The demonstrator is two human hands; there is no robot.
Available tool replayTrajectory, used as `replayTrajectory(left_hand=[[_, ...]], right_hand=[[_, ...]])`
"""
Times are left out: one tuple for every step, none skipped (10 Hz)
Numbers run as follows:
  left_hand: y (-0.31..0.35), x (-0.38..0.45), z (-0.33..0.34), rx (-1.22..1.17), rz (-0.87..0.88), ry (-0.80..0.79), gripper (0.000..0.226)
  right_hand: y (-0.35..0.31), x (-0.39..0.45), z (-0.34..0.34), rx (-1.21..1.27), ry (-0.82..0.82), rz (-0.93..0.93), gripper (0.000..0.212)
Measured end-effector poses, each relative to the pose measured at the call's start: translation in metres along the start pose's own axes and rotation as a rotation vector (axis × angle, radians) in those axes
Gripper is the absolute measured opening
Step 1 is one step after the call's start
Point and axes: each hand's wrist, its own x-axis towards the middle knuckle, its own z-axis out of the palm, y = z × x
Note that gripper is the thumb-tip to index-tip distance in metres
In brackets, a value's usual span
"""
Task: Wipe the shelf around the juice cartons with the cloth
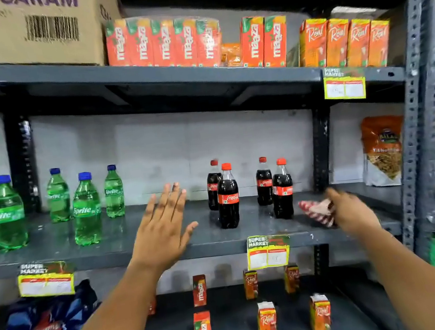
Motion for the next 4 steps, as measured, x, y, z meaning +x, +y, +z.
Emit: replayTrajectory(left_hand=[[-0.005,0.004,0.002,0.025,-0.020,-0.008,0.069],[-0.005,0.000,0.010,0.055,-0.043,-0.034,0.070],[0.003,-0.005,0.013,0.028,-0.029,-0.064,0.070],[0.007,0.003,0.019,0.000,-0.043,-0.032,0.070]], right_hand=[[0.004,-0.001,0.027,0.098,-0.152,0.077,0.021],[0.004,-0.005,0.037,0.160,-0.104,0.096,0.035],[0.000,-0.010,0.025,0.179,-0.211,0.095,0.044],[-0.011,-0.009,-0.011,0.505,0.061,0.129,0.056]])
